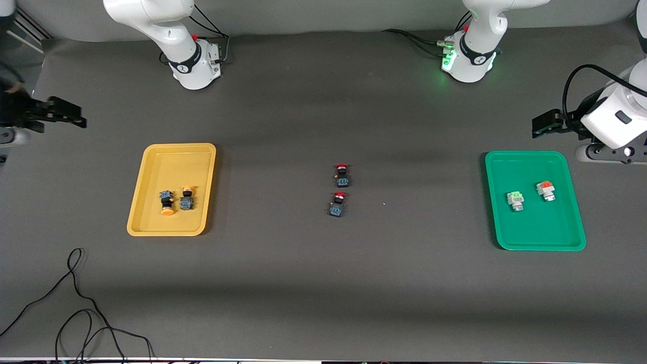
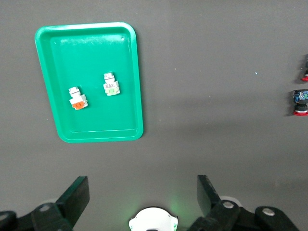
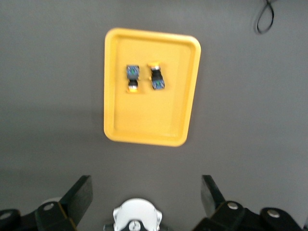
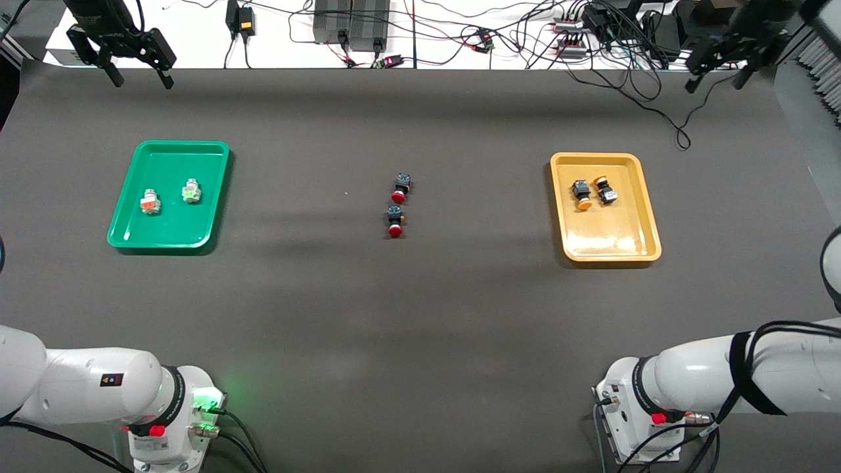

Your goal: Place green and yellow buttons in trays

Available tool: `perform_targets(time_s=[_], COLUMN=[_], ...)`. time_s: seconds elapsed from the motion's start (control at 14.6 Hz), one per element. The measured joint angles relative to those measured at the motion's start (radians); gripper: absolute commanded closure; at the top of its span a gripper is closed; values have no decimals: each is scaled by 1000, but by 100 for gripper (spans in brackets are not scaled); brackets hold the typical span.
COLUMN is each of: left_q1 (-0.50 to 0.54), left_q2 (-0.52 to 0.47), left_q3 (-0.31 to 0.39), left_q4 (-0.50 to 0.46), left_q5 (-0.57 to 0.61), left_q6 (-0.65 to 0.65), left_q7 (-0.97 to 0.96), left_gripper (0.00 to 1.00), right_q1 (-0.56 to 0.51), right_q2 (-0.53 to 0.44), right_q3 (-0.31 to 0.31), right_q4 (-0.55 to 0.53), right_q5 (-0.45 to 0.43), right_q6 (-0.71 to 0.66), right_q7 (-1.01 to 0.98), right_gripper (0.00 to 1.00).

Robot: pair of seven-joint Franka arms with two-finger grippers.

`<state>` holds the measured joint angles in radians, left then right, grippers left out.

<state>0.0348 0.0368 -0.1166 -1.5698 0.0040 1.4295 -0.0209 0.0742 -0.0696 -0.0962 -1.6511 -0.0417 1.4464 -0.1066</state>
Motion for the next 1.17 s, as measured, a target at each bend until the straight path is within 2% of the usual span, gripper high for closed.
perform_targets(time_s=[0.41, 1.17], left_q1=[-1, -2], left_q2=[0, 0], left_q3=[0, 0], left_q4=[0, 0], left_q5=[4, 6], left_q6=[16, 27], left_q7=[0, 0], left_gripper=[0, 0], right_q1=[3, 11], right_q2=[61, 72], right_q3=[21, 22], right_q4=[76, 80], right_q5=[-2, -2], right_q6=[42, 1], right_q7=[21, 22], right_gripper=[0, 0])
